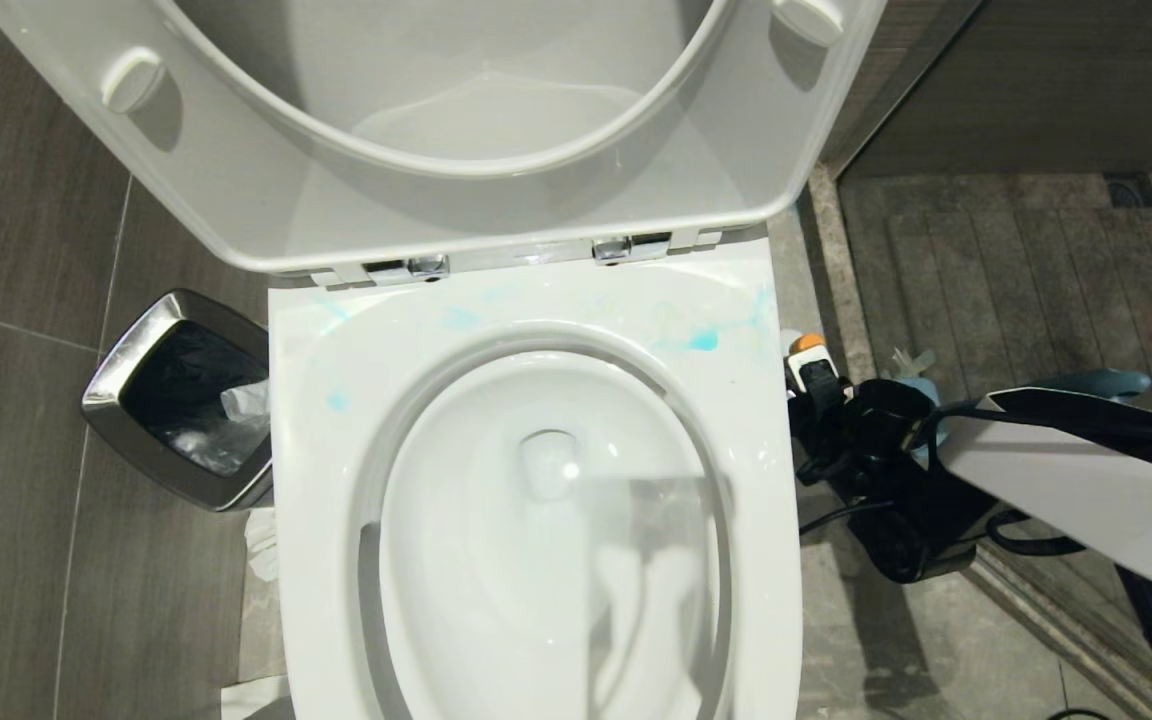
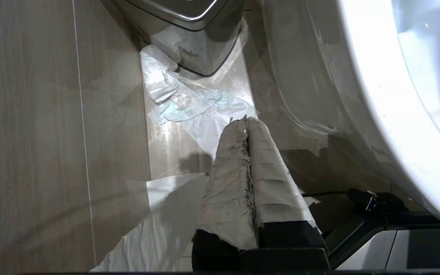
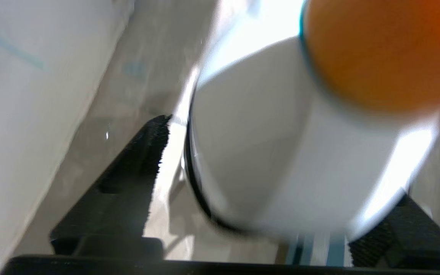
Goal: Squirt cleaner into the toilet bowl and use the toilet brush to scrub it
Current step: Pour in the cleaning agent
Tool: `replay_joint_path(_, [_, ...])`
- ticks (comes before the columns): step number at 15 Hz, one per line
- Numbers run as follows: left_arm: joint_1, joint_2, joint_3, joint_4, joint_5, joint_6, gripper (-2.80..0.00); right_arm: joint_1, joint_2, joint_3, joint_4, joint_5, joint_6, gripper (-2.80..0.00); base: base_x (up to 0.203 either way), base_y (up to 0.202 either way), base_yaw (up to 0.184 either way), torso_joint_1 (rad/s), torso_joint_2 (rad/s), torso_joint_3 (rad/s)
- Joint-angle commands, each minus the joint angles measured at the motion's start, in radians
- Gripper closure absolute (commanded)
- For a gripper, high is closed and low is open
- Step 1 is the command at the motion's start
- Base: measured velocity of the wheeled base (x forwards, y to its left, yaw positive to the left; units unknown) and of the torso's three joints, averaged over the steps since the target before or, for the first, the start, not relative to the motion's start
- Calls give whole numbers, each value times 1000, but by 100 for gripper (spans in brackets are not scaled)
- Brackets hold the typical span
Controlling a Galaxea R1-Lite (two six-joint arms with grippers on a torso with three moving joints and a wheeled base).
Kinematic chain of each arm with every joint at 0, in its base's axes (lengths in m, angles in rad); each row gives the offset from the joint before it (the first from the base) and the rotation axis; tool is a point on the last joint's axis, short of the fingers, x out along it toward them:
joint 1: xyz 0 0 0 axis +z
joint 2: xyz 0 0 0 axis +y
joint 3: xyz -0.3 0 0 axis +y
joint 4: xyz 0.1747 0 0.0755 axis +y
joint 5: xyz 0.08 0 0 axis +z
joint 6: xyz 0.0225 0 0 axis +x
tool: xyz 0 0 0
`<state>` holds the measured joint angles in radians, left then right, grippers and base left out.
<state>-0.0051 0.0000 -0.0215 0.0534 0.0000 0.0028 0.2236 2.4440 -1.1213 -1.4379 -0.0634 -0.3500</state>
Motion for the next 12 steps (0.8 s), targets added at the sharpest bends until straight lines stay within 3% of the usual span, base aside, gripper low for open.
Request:
replay_joint_path(1, [1, 2, 0, 0, 0, 0, 0, -2, -15, 55, -9, 1, -1, -280, 0, 0, 0, 0, 0, 0])
replay_joint_path(5, [1, 2, 0, 0, 0, 0, 0, -4, -38, 176, -11, 42, 0, -280, 0, 0, 0, 0, 0, 0])
replay_joint_path(8, [1, 2, 0, 0, 0, 0, 0, -33, -3, 146, -10, 53, -3, -280, 0, 0, 0, 0, 0, 0])
replay_joint_path(12, [1, 2, 0, 0, 0, 0, 0, -74, 51, 87, -7, 130, -24, -280, 0, 0, 0, 0, 0, 0])
